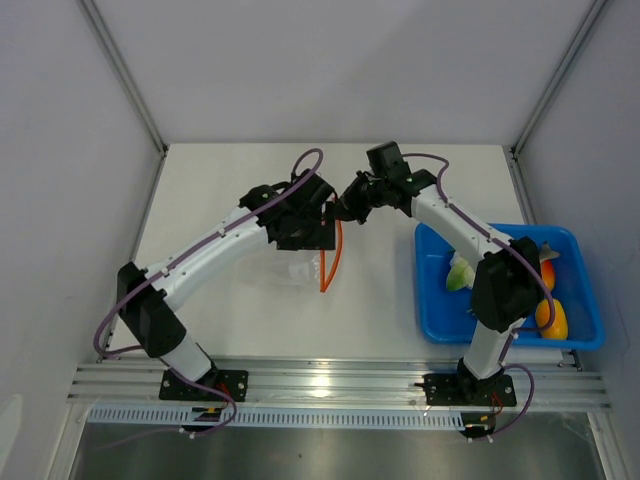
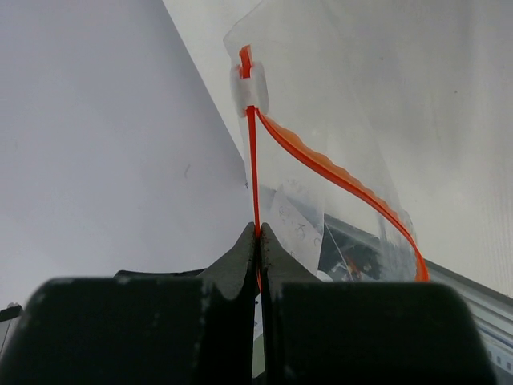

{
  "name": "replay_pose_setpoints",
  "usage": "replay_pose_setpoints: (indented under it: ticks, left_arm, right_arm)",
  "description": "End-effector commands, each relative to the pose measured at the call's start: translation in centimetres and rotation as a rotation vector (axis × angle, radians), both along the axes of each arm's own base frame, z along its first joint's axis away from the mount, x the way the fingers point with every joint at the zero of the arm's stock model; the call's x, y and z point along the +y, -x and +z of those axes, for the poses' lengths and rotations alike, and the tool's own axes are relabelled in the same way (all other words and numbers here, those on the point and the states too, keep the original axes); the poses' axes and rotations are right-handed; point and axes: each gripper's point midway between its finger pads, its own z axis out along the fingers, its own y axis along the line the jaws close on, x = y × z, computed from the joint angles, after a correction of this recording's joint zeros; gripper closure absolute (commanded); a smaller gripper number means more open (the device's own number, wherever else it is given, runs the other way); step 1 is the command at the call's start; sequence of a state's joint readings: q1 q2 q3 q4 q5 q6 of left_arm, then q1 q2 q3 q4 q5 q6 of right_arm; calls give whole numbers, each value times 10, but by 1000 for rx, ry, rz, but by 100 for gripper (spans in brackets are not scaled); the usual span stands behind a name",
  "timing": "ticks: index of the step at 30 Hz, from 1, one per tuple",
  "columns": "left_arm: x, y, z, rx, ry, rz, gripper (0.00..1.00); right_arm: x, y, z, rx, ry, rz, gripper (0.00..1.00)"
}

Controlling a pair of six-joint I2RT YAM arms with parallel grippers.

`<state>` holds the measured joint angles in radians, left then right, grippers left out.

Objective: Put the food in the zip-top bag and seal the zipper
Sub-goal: Open the zipper of the food storage bag.

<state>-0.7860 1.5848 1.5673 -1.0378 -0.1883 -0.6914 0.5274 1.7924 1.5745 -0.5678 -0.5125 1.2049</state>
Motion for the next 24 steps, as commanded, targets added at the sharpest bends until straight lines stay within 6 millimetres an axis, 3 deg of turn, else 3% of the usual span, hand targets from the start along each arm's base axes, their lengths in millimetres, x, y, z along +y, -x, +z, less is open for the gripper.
replay_pose_setpoints:
  ticks: [1,4,8,16,19,24]
  left_arm:
    - [-8,-14,1,-42,2,15,20]
    - [-11,-18,-5,-37,-13,10,25]
    - [-14,-21,-11,-22,-27,-1,62]
    - [-10,-22,-11,-4,-1,-7,99]
    - [-12,-21,-12,13,26,-22,99]
    - [-12,-24,-9,27,59,-45,100]
  right_arm:
    - [-1,7,19,-28,1,-8,100]
    - [0,10,17,-25,6,2,100]
    - [1,11,18,-33,14,18,100]
    - [-7,6,9,-76,71,48,100]
    - [-17,3,6,-111,131,70,93]
    - [-37,-3,15,-188,201,86,66]
